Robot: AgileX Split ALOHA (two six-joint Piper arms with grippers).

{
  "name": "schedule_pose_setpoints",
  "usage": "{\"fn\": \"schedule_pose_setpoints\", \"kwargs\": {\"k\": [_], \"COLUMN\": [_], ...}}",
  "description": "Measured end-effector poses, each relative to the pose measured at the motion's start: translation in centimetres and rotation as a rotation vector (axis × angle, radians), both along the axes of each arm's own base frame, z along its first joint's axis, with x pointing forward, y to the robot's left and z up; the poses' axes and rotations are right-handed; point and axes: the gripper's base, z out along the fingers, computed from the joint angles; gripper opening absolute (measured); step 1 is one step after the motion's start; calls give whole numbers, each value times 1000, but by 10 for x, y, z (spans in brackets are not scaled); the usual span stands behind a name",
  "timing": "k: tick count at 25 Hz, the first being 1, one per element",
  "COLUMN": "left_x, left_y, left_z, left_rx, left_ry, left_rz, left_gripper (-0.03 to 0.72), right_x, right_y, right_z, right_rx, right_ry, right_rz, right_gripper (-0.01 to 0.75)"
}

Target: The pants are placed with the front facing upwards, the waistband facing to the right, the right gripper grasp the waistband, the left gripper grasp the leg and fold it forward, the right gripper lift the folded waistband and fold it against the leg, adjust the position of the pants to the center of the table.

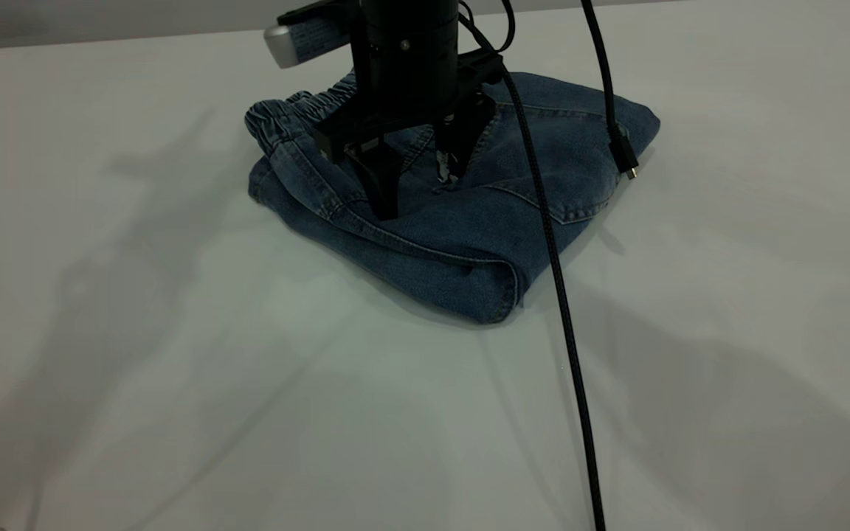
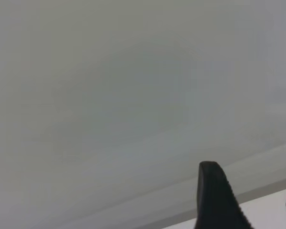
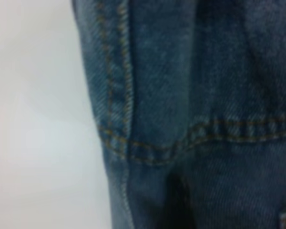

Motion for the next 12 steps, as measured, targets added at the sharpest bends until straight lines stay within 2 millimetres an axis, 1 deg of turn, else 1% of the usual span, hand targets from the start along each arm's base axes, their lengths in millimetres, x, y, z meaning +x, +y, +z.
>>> {"fn": "schedule_pose_setpoints", "kwargs": {"k": [2,4,8,12], "left_x": [0,0,0,0], "left_y": [0,1,1,1], "left_z": [0,0,0,0], "left_rx": [7,28,26,26], "left_ry": [-1,-7,-5,-5], "left_rz": [-1,-2,1,1], "left_gripper": [347,347,347,347], "right_x": [-1,-2,-2,5], "right_y": [2,4,6,7], "right_z": [6,13,33,43], "right_rx": [15,45,99,141], "right_ry": [-4,-1,-3,-18], "right_rz": [2,-35,-155,-316], "right_gripper": [486,479,469,468]}}
